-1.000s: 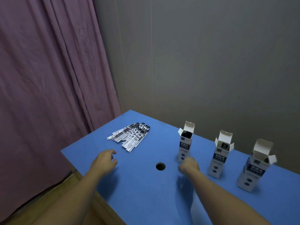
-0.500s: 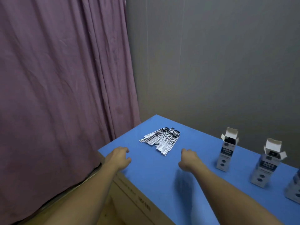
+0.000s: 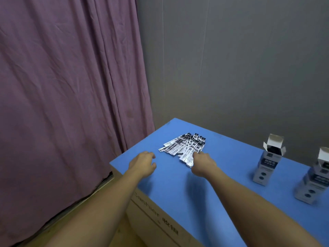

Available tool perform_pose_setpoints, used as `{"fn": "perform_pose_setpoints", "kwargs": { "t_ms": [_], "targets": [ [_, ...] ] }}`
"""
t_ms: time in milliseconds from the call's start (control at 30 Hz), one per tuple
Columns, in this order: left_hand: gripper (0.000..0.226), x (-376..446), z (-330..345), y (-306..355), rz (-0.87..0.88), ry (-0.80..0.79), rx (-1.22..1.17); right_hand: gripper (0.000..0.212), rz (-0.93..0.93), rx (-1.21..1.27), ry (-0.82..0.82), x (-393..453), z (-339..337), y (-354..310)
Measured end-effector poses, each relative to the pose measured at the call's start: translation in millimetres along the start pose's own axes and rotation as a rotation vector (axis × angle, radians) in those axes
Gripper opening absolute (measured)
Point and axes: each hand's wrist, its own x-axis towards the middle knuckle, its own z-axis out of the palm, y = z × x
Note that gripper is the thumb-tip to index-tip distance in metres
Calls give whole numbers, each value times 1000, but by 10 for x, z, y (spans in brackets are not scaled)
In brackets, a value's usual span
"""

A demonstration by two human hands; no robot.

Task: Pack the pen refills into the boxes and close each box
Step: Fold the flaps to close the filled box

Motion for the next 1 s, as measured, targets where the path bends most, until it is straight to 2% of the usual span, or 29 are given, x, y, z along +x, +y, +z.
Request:
{"fn": "perform_pose_setpoints", "kwargs": {
  "t_ms": [100, 233, 567, 833, 1000],
  "targets": [
    [42, 345, 53, 61, 31, -5, 0, 43, 14, 15, 9, 268, 6, 56],
    [38, 812, 152, 132, 48, -48, 22, 36, 45, 80, 10, 637, 57, 153],
    [28, 1679, 498, 231, 60, -105, 17, 36, 79, 89, -6, 1329, 62, 358],
    [29, 2226, 711, 366, 24, -117, -43, 38, 99, 157, 20, 1634, 53, 423],
    [39, 2515, 848, 441, 2, -160, -107, 39, 92, 169, 17, 1769, 13, 503]
  ]
}}
